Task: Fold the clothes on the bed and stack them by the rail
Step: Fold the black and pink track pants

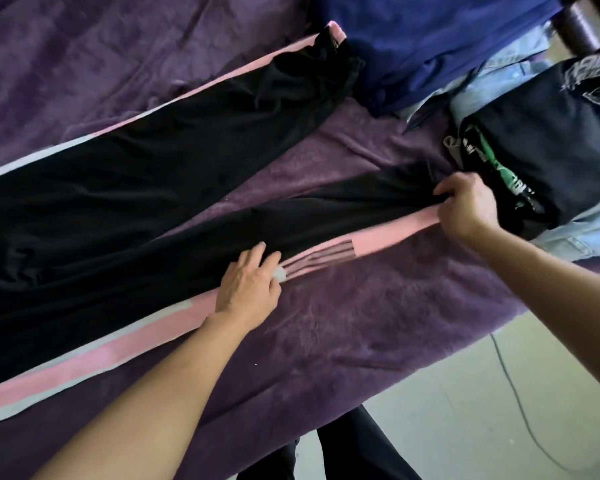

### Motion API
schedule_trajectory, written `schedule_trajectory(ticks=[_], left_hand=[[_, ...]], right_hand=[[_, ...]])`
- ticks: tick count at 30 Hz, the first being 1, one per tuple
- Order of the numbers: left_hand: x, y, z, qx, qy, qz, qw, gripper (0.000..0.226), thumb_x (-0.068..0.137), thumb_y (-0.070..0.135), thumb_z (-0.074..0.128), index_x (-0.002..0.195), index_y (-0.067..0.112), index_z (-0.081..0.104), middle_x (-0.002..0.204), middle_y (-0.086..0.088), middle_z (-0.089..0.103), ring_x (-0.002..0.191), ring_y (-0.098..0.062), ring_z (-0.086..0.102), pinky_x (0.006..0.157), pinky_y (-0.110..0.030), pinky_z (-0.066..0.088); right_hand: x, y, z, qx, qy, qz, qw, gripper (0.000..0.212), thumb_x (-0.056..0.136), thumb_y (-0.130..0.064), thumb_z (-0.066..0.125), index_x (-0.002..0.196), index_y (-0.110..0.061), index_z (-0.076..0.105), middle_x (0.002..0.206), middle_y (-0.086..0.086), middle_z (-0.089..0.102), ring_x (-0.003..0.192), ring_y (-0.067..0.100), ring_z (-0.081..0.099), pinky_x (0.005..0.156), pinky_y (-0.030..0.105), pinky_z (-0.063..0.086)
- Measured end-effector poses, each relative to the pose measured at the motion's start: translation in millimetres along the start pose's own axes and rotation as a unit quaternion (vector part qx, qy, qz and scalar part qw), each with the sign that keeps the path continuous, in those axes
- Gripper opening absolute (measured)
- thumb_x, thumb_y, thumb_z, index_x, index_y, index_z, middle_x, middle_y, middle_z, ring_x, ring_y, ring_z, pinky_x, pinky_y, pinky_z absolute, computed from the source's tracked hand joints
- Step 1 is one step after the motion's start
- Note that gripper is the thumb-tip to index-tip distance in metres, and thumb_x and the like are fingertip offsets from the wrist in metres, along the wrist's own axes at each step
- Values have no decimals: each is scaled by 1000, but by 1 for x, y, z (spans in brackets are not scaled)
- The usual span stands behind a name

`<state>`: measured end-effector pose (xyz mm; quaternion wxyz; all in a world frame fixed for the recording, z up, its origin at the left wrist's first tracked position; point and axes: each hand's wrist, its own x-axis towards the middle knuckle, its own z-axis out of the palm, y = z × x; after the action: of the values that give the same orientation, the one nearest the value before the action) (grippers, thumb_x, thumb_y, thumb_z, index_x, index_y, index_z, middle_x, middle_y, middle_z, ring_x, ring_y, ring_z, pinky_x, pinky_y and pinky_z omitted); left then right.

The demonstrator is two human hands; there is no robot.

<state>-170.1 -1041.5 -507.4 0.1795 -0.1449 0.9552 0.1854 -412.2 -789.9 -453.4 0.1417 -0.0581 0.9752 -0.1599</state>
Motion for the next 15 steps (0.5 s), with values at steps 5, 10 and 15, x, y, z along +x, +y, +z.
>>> schedule_trajectory(ticks=[5, 10, 15], left_hand=[[-16, -6, 5, 7, 16, -1, 1000, 50, 87, 21, 58, 136, 14, 51, 148, -15, 36, 136, -31, 34, 107, -44, 34], [-47, -47, -7, -7, 82, -41, 996, 44, 76, 11, 71, 119, 5, 63, 133, -23, 51, 122, -40, 50, 95, -52, 46], [-126, -135, -17, 37, 77, -139, 987, 47, 72, 10, 74, 118, 5, 64, 133, -22, 51, 123, -40, 50, 97, -52, 45]], right_hand=[[-34, -40, 33, -115, 14, -216, 969, 33, 74, -7, 59, 105, -14, 68, 132, 14, 53, 123, 39, 44, 91, 46, 37], [-76, -124, 86, -131, -97, -360, 918, 40, 73, -12, 61, 113, -14, 67, 136, 13, 52, 125, 35, 47, 90, 44, 38], [-149, -197, 139, -128, -217, -456, 854, 45, 82, -22, 57, 127, -17, 59, 141, 8, 47, 128, 30, 43, 94, 40, 37]])
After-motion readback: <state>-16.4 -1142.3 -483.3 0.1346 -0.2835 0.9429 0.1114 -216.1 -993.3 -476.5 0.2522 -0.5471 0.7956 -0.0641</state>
